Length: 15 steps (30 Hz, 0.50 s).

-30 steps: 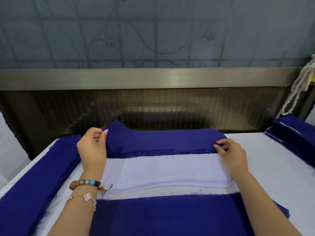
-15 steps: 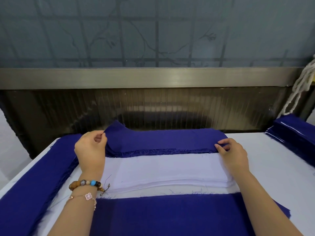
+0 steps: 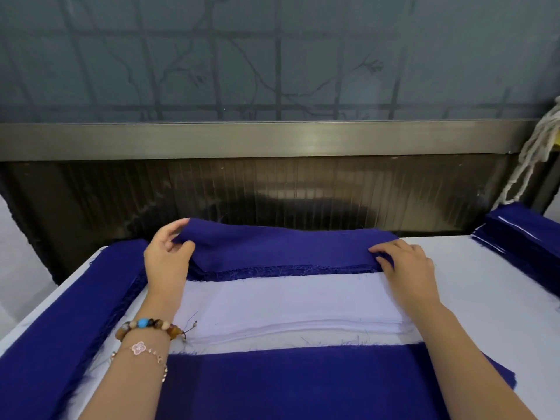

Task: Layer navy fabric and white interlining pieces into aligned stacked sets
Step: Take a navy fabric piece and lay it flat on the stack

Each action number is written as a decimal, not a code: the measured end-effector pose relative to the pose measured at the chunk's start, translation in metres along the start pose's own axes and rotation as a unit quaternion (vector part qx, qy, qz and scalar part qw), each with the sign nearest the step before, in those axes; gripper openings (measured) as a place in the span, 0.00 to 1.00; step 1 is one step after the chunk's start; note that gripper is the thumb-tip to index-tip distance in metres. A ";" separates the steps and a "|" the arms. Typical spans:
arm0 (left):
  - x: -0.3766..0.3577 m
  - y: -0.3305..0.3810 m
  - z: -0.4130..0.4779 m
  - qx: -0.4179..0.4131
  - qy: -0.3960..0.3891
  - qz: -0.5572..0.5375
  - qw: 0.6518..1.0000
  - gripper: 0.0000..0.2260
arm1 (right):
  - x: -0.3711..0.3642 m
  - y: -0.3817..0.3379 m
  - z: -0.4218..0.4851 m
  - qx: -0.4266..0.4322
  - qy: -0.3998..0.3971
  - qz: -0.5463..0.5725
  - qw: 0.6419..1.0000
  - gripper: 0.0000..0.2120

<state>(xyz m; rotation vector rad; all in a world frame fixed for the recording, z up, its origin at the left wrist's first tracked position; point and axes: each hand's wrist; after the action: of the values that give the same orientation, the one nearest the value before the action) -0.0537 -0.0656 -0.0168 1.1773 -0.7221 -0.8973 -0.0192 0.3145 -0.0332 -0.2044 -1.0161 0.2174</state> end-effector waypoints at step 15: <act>0.009 -0.014 0.010 0.082 -0.097 -0.168 0.978 0.24 | 0.004 -0.003 -0.002 -0.058 0.036 0.187 0.980 0.36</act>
<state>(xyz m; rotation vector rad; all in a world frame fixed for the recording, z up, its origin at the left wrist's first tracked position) -0.0610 -0.0797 -0.0274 1.3970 -0.7776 -1.2668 -0.0151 0.3128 -0.0305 -0.5083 -0.9131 0.4895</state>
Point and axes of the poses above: each hand's wrist, its own z-axis towards the middle knuckle, its own x-axis out of the back of the hand, y = z × x, and after that the axes turned 9 degrees about x, right-handed
